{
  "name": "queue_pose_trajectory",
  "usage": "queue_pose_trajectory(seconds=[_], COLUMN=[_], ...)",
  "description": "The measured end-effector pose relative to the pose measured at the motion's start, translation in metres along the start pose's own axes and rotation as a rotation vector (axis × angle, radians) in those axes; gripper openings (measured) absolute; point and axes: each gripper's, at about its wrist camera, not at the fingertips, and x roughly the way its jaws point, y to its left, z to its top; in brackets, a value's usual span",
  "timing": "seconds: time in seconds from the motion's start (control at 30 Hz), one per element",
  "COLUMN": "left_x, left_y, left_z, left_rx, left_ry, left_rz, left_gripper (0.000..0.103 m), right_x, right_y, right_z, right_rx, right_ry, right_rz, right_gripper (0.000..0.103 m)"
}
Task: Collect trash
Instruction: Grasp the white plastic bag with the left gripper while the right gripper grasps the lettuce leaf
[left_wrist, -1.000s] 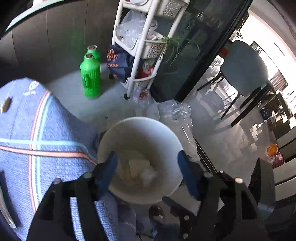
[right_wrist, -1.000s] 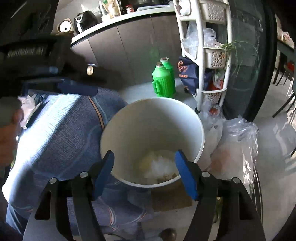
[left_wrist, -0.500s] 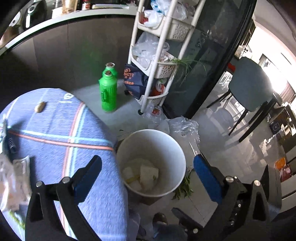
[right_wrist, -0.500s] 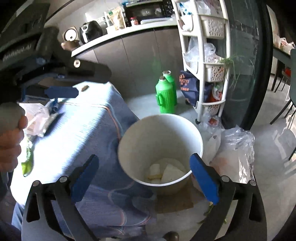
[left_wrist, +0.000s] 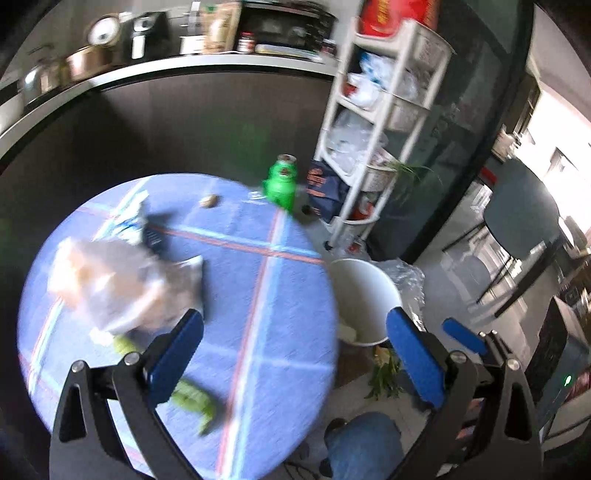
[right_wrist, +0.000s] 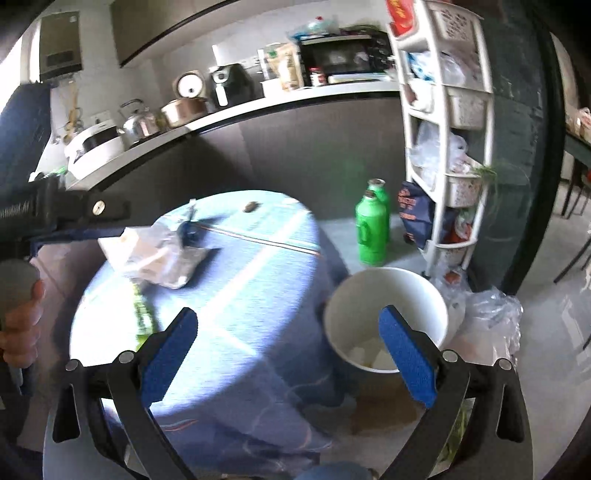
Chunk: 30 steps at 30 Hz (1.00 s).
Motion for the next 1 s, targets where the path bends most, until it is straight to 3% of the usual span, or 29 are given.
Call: queue_pose_trajectory(seconds=[0.33,0.47,0.53,0.77,1.0], left_x=[-0.060,-0.075,-0.077,-0.072,-0.059], left_y=[0.129,0.170,0.180,0.198,0.203], left_z=[-0.053,-0.073,-0.081,-0.089,-0.077], left_rx=[-0.253,-0.325,-0.336,-0.320,-0.291], left_ry=[-0.029,-0.042,-0.045,-0.046,-0.051], left_rz=[0.116,0.124,0.124,0.075,0.031], left_gripper=[0.099,0.099,0.099,0.099,0.099], right_x=[0.011,0.030,0.043,0.085,0.126], right_y=[0.086,0.121,0.139,0.180,0.200], right_z=[0.003,0.000,-0.002,-0.003,-0.001], right_rx=[-0.129,-0.162,-0.190,-0.302,-0.383], right_ry=[0.056,0.143,0.199,0.289,0.332], right_rz=[0.138,0.227,0.257,0.251,0.244], right_gripper=[0.094,0.094,0.092,0.069,0.062])
